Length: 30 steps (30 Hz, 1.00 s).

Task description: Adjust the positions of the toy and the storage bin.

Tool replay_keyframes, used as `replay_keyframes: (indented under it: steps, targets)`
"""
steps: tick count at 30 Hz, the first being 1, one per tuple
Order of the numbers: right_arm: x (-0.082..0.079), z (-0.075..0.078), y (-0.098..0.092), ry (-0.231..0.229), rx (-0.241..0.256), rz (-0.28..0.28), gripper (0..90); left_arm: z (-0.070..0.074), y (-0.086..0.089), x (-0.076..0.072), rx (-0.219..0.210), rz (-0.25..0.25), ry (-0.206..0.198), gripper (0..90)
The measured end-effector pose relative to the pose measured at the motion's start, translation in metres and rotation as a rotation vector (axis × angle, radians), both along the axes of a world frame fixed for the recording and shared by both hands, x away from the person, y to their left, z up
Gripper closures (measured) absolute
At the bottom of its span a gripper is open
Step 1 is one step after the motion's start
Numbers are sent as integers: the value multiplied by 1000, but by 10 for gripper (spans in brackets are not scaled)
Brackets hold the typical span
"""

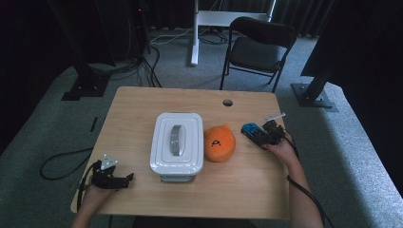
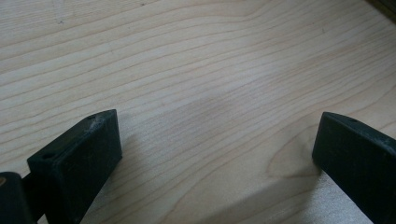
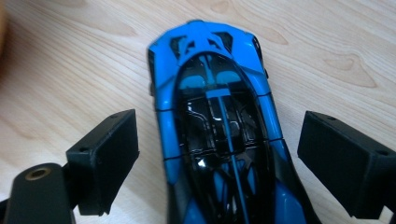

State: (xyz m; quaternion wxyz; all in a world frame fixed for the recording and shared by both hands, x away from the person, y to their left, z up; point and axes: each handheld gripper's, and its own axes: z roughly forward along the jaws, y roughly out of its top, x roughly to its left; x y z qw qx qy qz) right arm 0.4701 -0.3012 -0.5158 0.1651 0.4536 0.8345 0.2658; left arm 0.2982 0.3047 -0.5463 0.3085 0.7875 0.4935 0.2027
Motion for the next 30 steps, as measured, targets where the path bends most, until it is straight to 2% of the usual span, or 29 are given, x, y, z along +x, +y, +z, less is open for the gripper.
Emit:
replay_keyframes:
  steps: [2,9,13,15,18,26,30]
  targets:
    - [2,-3,1,1,-11,2,118,0,0,0,0,0,0,17]
    - [7,-8,1,32,2,24,143,0,0,0,0,0,0,17]
    - [7,-11,2,38,-17,27,184,0,0,0,0,0,-1,17]
    - [7,-13,1,32,-24,18,205,0,0,0,0,0,0,17]
    - [8,-14,-1,35,-8,12,211,0,0,0,0,0,0,17]
    - [9,-10,0,70,-13,-16,237,0,0,0,0,0,0,17]
    - [7,-8,-3,75,4,-69,251,0,0,0,0,0,0,17]
